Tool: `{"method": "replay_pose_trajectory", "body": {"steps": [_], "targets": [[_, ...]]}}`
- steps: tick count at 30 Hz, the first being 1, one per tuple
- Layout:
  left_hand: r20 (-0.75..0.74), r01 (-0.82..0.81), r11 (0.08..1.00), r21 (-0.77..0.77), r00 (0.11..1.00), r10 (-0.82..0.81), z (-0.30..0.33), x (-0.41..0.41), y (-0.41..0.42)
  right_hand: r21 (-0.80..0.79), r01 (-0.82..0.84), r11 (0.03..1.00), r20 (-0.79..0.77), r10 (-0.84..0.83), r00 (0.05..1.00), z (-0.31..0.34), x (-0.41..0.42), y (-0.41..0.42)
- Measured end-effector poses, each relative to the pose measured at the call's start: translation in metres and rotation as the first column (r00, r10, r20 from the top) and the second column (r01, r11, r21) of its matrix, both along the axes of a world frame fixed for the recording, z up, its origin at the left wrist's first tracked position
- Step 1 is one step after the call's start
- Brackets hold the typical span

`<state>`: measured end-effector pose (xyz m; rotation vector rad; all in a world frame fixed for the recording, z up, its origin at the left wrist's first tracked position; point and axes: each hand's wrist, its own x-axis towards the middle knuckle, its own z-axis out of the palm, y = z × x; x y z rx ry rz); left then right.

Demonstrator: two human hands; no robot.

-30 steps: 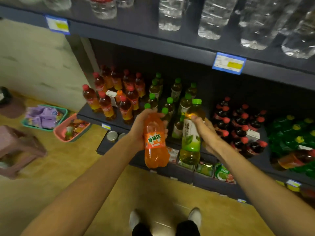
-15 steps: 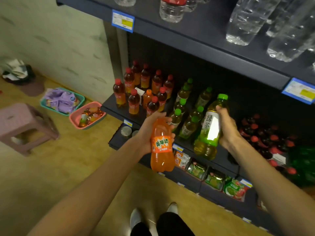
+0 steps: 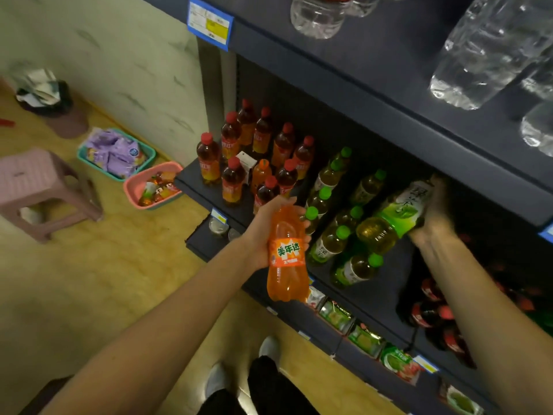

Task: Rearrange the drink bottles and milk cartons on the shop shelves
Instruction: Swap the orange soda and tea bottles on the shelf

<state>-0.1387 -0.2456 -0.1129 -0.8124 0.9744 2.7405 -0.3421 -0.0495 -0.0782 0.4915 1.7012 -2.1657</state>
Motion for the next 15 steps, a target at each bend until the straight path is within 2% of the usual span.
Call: {"method": "replay_pose_trajectory", "body": {"steps": [2,3,6,8,9,12,13,15], "targets": [[0.019,-0.017,1.0,-0.002,1.0,0.017,-0.003,-0.012,0.003,-0.052,0.03,0.998,0.002,-0.03,1.0,0.0,-0.014,-0.004],[0.027,-0.029,1.0,-0.001,0.999,0.029,-0.005,-0.016,0.004,-0.016,0.01,1.0,0.0,-0.01,1.0,-0.001,-0.021,-0.004],[0.019,-0.066,0.997,0.029,0.998,0.066,-0.011,-0.03,0.009,0.214,-0.146,0.966,0.002,0.149,0.989,-0.012,-0.037,0.01],[0.004,-0.075,0.996,0.039,0.997,0.075,-0.013,-0.037,0.014,0.396,-0.18,0.9,0.007,0.193,0.981,-0.026,-0.053,0.018],[0.001,-0.071,0.997,0.035,0.998,0.071,-0.013,-0.04,0.015,0.483,-0.189,0.855,0.013,0.209,0.978,-0.03,-0.06,0.022],[-0.001,-0.067,0.998,0.015,0.998,0.067,-0.016,-0.053,0.02,0.791,-0.206,0.576,-0.02,0.36,0.933,-0.035,-0.068,0.029],[0.01,-0.069,0.998,0.013,0.998,0.069,-0.017,-0.057,0.021,0.858,-0.19,0.477,-0.03,0.417,0.909,-0.036,-0.071,0.032],[0.01,-0.064,0.997,0.038,0.998,0.063,-0.02,-0.063,0.025,0.905,-0.163,0.393,-0.041,0.461,0.886,-0.04,-0.077,0.038]]}}
